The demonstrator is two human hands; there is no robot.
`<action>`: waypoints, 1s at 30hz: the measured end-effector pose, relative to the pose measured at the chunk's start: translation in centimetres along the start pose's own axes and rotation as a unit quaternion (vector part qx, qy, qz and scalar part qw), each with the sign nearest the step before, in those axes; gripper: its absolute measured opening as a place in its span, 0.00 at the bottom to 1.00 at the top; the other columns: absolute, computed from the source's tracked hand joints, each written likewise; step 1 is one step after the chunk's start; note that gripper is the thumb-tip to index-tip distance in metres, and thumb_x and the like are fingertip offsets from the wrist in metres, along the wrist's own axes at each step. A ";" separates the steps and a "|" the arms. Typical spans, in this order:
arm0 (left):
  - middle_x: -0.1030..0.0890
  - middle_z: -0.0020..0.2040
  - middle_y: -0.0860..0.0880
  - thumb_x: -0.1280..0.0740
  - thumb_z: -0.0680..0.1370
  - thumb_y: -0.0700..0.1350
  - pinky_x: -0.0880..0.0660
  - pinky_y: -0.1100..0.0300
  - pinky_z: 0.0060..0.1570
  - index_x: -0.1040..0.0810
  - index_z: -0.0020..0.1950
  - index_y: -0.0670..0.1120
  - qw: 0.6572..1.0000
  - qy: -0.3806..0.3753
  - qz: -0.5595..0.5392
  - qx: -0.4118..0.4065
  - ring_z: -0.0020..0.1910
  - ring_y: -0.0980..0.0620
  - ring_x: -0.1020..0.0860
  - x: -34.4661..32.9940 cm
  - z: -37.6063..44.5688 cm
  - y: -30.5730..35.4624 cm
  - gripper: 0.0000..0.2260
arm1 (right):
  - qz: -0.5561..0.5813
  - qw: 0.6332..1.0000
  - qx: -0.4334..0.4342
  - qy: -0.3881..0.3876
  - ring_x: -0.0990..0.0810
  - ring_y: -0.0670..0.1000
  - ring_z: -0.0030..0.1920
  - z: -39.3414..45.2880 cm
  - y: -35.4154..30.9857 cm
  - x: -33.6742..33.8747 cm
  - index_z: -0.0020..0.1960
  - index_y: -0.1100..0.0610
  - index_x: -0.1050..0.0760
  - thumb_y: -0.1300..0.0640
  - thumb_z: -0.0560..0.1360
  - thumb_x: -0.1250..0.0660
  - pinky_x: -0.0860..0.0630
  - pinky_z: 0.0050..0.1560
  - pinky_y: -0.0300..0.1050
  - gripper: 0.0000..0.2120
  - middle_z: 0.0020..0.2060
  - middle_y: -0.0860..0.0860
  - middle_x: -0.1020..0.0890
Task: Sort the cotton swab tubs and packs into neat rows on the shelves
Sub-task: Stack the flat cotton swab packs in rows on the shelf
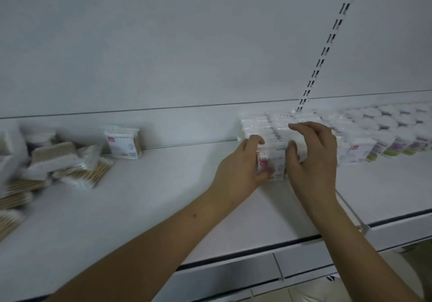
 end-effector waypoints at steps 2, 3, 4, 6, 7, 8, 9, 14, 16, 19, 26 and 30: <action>0.29 0.54 0.57 0.28 0.75 0.56 0.28 0.62 0.38 0.38 0.71 0.54 1.000 -0.001 -0.017 0.014 0.42 0.56 0.25 1.1 -0.7 -0.3 0.29 | 0.023 1.000 0.007 0.000 0.29 0.50 0.65 0.6 -1.7 -0.6 0.64 0.55 0.24 0.64 0.77 0.36 0.40 0.63 0.27 0.17 0.63 0.51 0.26; 0.31 0.53 0.58 0.29 0.76 0.58 0.30 0.65 0.36 0.39 0.72 0.55 1.000 0.005 -0.020 0.021 0.41 0.58 0.26 1.8 -1.2 -0.6 0.30 | 0.037 0.999 0.009 0.000 0.29 0.49 0.65 0.9 -2.7 -0.8 0.65 0.55 0.25 0.63 0.78 0.36 0.40 0.63 0.27 0.16 0.63 0.51 0.26; 0.31 0.54 0.58 0.31 0.77 0.59 0.30 0.67 0.37 0.40 0.73 0.55 0.999 0.013 -0.017 0.028 0.42 0.59 0.26 2.7 -1.8 -1.1 0.29 | 0.052 0.999 0.013 0.002 0.30 0.47 0.65 1.3 -3.8 -1.1 0.65 0.55 0.25 0.62 0.78 0.36 0.40 0.63 0.27 0.16 0.63 0.50 0.26; 0.30 0.57 0.57 0.33 0.78 0.59 0.26 0.66 0.43 0.38 0.73 0.55 0.999 0.033 -0.001 0.040 0.47 0.60 0.25 4.9 -3.4 -2.5 0.27 | 0.081 0.996 0.028 0.004 0.30 0.46 0.66 2.1 -6.2 -1.9 0.66 0.55 0.26 0.61 0.79 0.37 0.38 0.64 0.29 0.16 0.64 0.50 0.26; 0.30 0.58 0.57 0.33 0.78 0.57 0.25 0.65 0.47 0.36 0.73 0.55 0.998 0.047 0.011 0.043 0.50 0.61 0.25 6.1 -4.4 -3.2 0.25 | 0.096 0.995 0.037 0.002 0.29 0.47 0.66 2.5 -7.5 -2.5 0.67 0.55 0.27 0.61 0.79 0.37 0.37 0.65 0.32 0.16 0.64 0.50 0.27; 0.29 0.60 0.57 0.33 0.79 0.56 0.26 0.66 0.51 0.33 0.72 0.54 0.997 0.061 0.027 0.042 0.54 0.61 0.26 7.4 -5.4 -4.0 0.23 | 0.110 0.993 0.047 -0.002 0.29 0.48 0.66 2.7 -8.8 -3.2 0.67 0.56 0.27 0.60 0.80 0.38 0.34 0.65 0.36 0.16 0.65 0.50 0.27; 0.28 0.60 0.57 0.33 0.79 0.55 0.26 0.65 0.54 0.29 0.70 0.53 0.996 0.073 0.047 0.038 0.56 0.61 0.26 8.8 -6.6 -4.8 0.20 | 0.125 0.990 0.057 -0.009 0.28 0.49 0.66 2.9 -10.2 -4.0 0.68 0.56 0.28 0.59 0.80 0.38 0.32 0.65 0.40 0.16 0.65 0.50 0.28; 0.24 0.54 0.55 0.35 0.79 0.51 0.26 0.57 0.55 0.21 0.60 0.51 0.979 0.125 0.158 0.036 0.54 0.54 0.25 15.7 -13.6 -9.4 0.11 | 0.181 0.974 0.097 -0.099 0.28 0.51 0.66 1.6 -16.6 -10.1 0.71 0.55 0.32 0.55 0.81 0.38 0.30 0.66 0.46 0.19 0.67 0.50 0.31; 0.24 0.53 0.53 0.33 0.78 0.49 0.26 0.55 0.54 0.20 0.58 0.50 0.959 0.184 0.202 0.072 0.54 0.52 0.25 18.7 -16.4 -11.4 0.10 | 0.183 0.964 0.113 -0.156 0.30 0.51 0.67 0.4 -19.0 -12.9 0.72 0.55 0.34 0.54 0.80 0.36 0.32 0.67 0.45 0.22 0.68 0.51 0.32; 0.23 0.56 0.49 0.29 0.74 0.44 0.28 0.52 0.57 0.19 0.57 0.47 0.910 0.282 0.277 0.126 0.57 0.47 0.27 23.1 -20.3 -13.8 0.11 | 0.172 0.950 0.127 -0.227 0.33 0.53 0.69 -1.2 -21.8 -16.9 0.74 0.56 0.35 0.55 0.78 0.34 0.38 0.67 0.41 0.25 0.70 0.53 0.33; 0.28 0.68 0.45 0.31 0.72 0.59 0.36 0.43 0.65 0.27 0.70 0.48 0.819 0.372 0.338 0.277 0.68 0.41 0.32 29.8 -25.8 -17.6 0.29 | 0.033 0.953 0.193 -0.233 0.31 0.62 0.62 -5.1 -23.2 -24.1 0.67 0.61 0.29 0.55 0.73 0.31 0.34 0.63 0.51 0.24 0.61 0.60 0.26; 0.33 0.74 0.43 0.37 0.72 0.67 0.39 0.41 0.68 0.32 0.75 0.48 0.824 0.325 0.341 0.313 0.72 0.40 0.36 30.4 -25.7 -19.7 0.37 | 0.033 0.960 0.192 -0.200 0.29 0.62 0.54 -4.9 -22.0 -24.5 0.63 0.62 0.26 0.59 0.73 0.30 0.33 0.54 0.52 0.20 0.52 0.61 0.25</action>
Point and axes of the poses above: each hand's wrist, its own z-axis towards the middle knuckle, its own x-axis out of the back of the hand, y = z × x, the point moved 4 cm from there along z, towards the middle knuckle
